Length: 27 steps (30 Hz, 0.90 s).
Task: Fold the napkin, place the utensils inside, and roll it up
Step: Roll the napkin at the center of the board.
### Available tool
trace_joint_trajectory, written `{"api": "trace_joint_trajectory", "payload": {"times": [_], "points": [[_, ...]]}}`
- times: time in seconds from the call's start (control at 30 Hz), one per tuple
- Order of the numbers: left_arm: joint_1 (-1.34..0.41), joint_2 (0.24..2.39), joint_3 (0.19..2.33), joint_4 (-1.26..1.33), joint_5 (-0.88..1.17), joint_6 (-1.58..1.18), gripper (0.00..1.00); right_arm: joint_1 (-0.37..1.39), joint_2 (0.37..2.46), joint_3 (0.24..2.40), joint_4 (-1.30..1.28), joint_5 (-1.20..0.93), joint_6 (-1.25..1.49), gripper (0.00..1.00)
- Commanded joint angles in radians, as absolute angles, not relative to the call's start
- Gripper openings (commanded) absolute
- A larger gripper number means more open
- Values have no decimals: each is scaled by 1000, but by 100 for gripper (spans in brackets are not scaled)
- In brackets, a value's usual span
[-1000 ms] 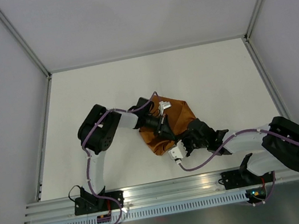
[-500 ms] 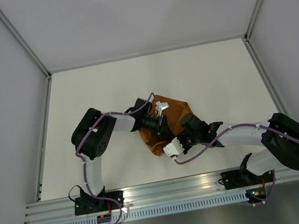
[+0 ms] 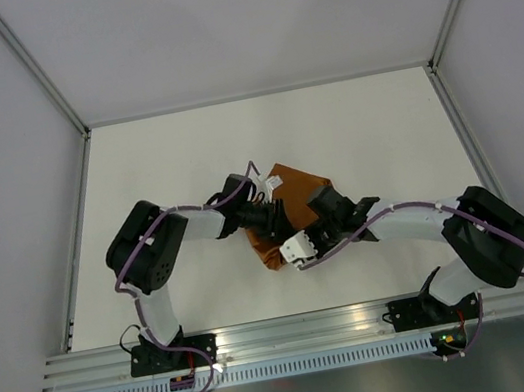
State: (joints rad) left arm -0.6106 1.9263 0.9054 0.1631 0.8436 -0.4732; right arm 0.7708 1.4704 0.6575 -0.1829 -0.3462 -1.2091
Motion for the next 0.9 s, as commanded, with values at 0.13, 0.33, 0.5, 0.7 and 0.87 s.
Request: {"api": "trace_joint_trajectory", "payload": {"times": [0.13,0.33,0.5,0.7,0.87], "points": [[-572,1727,789,270,482,-551,48,680,1606,790,-506,-485,-1226,0],[-568,1521,657,353,237,-580,50,611,1744,942,-675,-577,-1284,1],[-592,1346,523,423,68,-534,50,560,1885,1127,-886,-649,-1359,1],[-736,1212,448,477,-139,-355,50,506,2066,1345,-1109,-696,-1408,0],[-916,1262,471,505,-276,-197,51,485,2201,1504,-1262,-722,-1422,1]]}}
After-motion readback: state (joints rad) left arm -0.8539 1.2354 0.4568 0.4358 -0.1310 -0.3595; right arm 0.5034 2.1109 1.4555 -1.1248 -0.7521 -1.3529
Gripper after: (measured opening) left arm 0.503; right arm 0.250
